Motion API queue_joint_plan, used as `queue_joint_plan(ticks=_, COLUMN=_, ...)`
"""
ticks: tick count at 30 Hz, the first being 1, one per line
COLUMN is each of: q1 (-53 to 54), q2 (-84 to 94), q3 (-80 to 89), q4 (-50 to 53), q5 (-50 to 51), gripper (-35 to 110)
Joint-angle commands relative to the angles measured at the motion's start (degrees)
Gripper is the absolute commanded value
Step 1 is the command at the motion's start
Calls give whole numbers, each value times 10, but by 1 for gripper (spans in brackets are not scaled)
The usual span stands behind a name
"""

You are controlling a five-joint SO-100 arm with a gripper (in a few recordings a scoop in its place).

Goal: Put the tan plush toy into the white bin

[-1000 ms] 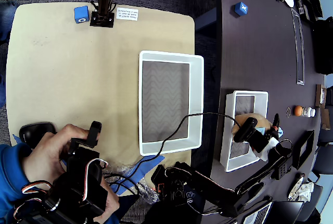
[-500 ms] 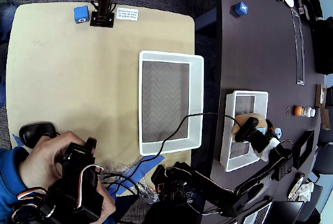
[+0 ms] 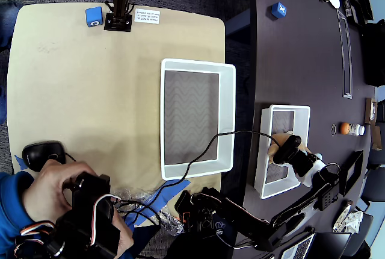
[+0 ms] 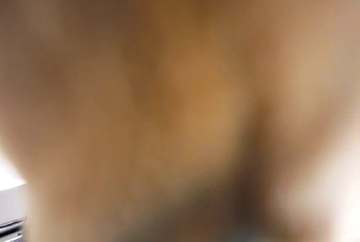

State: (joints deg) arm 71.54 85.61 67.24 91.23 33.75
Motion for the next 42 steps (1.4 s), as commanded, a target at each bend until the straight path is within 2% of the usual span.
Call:
queue_joint_plan(ticks=1, q1=9, q2=34, q3=-15, q4=13, q5=4, gripper=0)
queue_joint_plan(ticks=8, q1=11, q2=62, q3=-27, q4=33, q5=4, gripper=0)
queue_joint_plan(ticks=18, q1=-12, q2=149, q3=-161, q4=85, q5=2, gripper=0)
queue_joint_plan(ticks=27, q1=-40, q2=287, q3=-158, q4=84, q5=0, gripper=0)
queue_joint_plan(ticks=32, q1=-151, q2=367, q3=-122, q4=85, q5=-62, gripper=0)
queue_joint_plan(ticks=42, q1=-441, q2=524, q3=76, q4=83, q5=-260, gripper=0)
